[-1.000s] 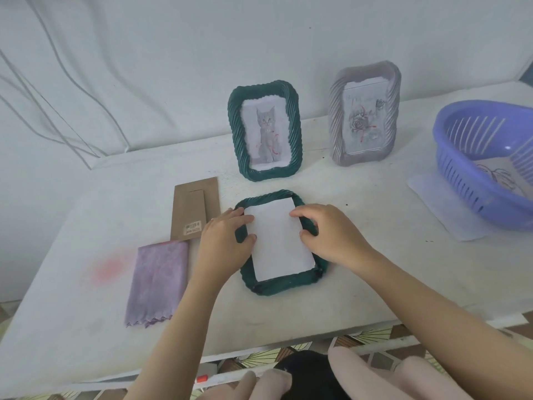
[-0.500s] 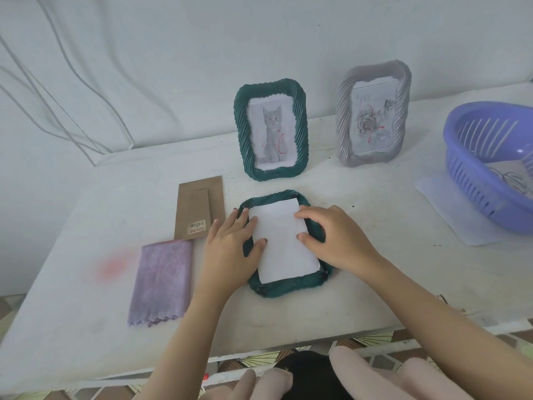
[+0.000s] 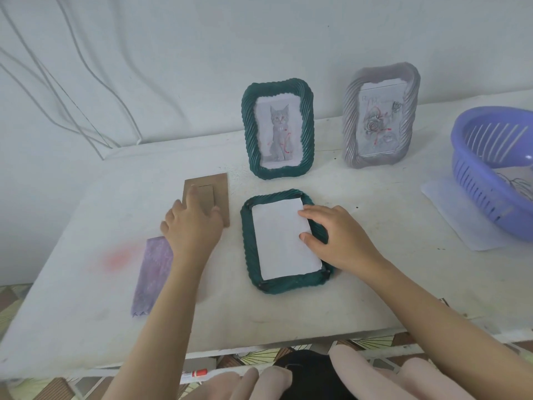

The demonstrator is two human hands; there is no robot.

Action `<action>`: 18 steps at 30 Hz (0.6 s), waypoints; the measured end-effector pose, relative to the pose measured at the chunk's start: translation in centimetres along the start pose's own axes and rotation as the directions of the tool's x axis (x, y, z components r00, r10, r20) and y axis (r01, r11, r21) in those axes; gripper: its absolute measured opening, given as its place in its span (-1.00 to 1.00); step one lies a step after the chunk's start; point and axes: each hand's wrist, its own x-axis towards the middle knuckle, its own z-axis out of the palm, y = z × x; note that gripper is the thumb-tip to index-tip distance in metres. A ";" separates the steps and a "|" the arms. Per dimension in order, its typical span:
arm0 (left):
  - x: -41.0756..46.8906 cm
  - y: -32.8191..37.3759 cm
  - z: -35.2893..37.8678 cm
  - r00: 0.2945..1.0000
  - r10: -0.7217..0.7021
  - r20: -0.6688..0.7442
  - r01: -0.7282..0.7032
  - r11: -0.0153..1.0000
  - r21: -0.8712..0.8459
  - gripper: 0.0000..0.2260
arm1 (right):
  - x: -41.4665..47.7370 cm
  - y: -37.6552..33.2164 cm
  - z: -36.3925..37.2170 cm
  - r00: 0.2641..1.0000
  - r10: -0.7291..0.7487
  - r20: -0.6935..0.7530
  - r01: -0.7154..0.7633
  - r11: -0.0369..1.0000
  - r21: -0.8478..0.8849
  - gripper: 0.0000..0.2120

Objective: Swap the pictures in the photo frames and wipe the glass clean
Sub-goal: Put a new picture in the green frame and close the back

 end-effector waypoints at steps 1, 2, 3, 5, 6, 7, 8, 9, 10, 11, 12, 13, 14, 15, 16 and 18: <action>0.4 0.0 -0.2 0.997 -0.042 0.066 0.040 0.999 0.029 -0.45 | 0.0 0.0 0.0 1.000 -0.002 -0.003 0.002 1.000 -0.001 -0.58; 0.7 -0.1 -0.2 0.992 -0.059 0.108 0.054 0.997 0.047 -0.42 | 0.0 0.0 0.0 1.000 -0.002 -0.003 0.002 1.000 -0.002 -0.58; 0.9 -0.1 -0.2 0.989 -0.063 0.134 0.056 0.997 0.053 -0.41 | -0.1 0.0 0.1 1.000 -0.004 -0.005 0.003 1.000 -0.004 -0.58; 1.3 0.1 -0.1 0.987 -0.073 0.145 0.070 0.997 0.024 -0.42 | -0.1 0.0 0.1 1.000 -0.007 -0.014 0.007 1.000 -0.007 -0.58; 1.4 0.4 -0.1 0.986 -0.094 0.138 0.094 0.996 0.005 -0.43 | -0.1 0.0 0.2 1.000 -0.008 -0.019 0.008 1.000 -0.008 -0.58; 1.5 0.7 -0.2 0.982 -0.131 0.134 0.134 0.991 -0.013 -0.45 | -0.1 0.0 0.2 1.000 -0.010 -0.022 0.010 1.000 -0.010 -0.58; 1.8 0.9 -0.4 0.975 -0.172 0.139 0.179 0.983 -0.037 -0.45 | -0.1 0.0 0.2 1.000 -0.011 -0.022 0.011 1.000 -0.010 -0.58; 2.0 1.1 -0.7 0.968 -0.206 0.145 0.217 0.974 -0.064 -0.43 | -0.1 0.0 0.2 1.000 -0.011 -0.022 0.011 1.000 -0.009 -0.58; 2.4 0.9 -0.7 0.965 -0.218 0.148 0.233 0.967 -0.099 -0.41 | -0.1 0.0 0.2 1.000 -0.010 -0.020 0.010 1.000 -0.009 -0.58; 2.7 0.6 -0.8 0.965 -0.213 0.152 0.236 0.961 -0.147 -0.43 | -0.1 0.0 0.1 1.000 -0.010 -0.018 0.010 1.000 -0.008 -0.58; 3.0 0.2 -0.8 0.966 -0.205 0.155 0.237 0.944 -0.229 -0.49 | -0.2 -0.1 0.1 1.000 -0.010 -0.016 0.010 1.000 -0.008 -0.58; 3.2 -0.1 -0.9 0.967 -0.191 0.166 0.238 0.909 -0.342 -0.58 | -0.2 -0.1 0.1 1.000 -0.010 -0.014 0.009 1.000 -0.008 -0.58; 3.4 -0.3 -1.1 0.970 -0.176 0.170 0.236 0.857 -0.458 -0.65 | -0.2 -0.1 0.0 1.000 -0.010 -0.011 0.010 1.000 -0.009 -0.58; 3.3 -0.4 -1.5 0.971 -0.164 0.173 0.233 0.803 -0.548 -0.70 | -0.2 -0.1 0.0 1.000 -0.010 -0.009 0.010 1.000 -0.011 -0.58; 3.3 -0.5 -1.9 0.975 -0.148 0.168 0.221 0.758 -0.613 -0.72 | -0.2 -0.1 0.0 1.000 -0.010 -0.007 0.010 1.000 -0.012 -0.57; 3.2 -0.4 -2.9 0.984 -0.102 0.145 0.175 0.691 -0.701 -0.72 | -0.2 -0.2 0.0 1.000 -0.009 -0.006 0.009 1.000 -0.010 -0.57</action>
